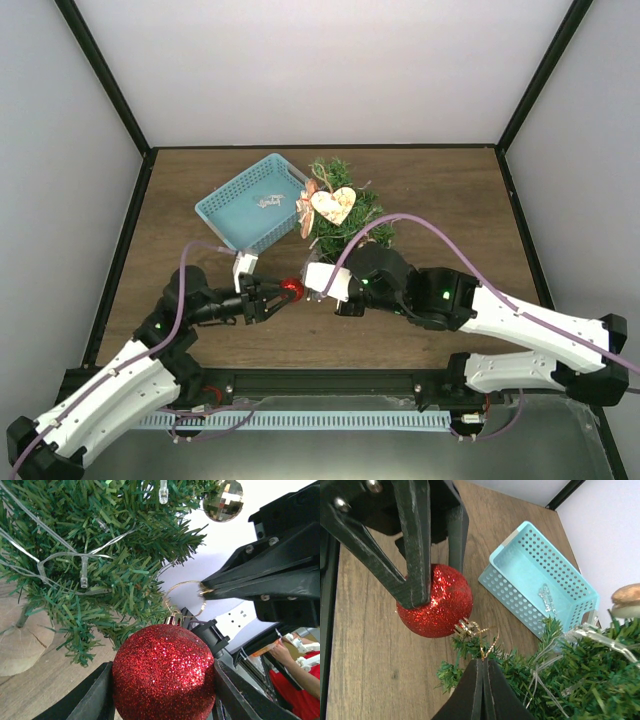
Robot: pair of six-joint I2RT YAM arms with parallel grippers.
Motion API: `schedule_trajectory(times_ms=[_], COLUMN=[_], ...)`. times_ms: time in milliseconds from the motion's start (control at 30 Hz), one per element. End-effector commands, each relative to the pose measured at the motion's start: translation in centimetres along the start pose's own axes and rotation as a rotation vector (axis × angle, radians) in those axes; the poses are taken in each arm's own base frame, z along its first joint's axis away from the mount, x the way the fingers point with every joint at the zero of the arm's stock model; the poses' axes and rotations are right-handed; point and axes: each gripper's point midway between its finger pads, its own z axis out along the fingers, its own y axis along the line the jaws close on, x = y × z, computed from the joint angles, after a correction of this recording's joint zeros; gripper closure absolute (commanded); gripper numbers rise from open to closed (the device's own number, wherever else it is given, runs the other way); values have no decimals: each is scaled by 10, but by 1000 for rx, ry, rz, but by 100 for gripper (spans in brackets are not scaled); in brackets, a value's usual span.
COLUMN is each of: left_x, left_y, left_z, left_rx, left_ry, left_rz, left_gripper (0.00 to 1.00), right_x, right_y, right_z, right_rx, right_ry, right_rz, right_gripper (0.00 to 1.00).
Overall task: Decorate the small christmas tree
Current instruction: Hang the decoration item on the Christmas tree.
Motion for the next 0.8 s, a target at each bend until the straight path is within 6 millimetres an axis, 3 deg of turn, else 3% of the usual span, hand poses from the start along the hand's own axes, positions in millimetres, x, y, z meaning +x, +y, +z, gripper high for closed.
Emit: schedule_trajectory(times_ms=[0,333,767], left_x=[-7,0,4], left_y=[-5,-1,4], left_z=[2,8,13], left_rx=[26,29,26], left_ry=[-28,8,39], left_rz=[60,82,96], left_gripper=[63,63,63], right_x=[0,-3,16], right_y=[-10,-27,-23], right_z=[0,-7,-3], right_rx=[42,120,108], right_ry=[43,54,141], right_rz=[-30,-81,-133], right_gripper=[99,99,99])
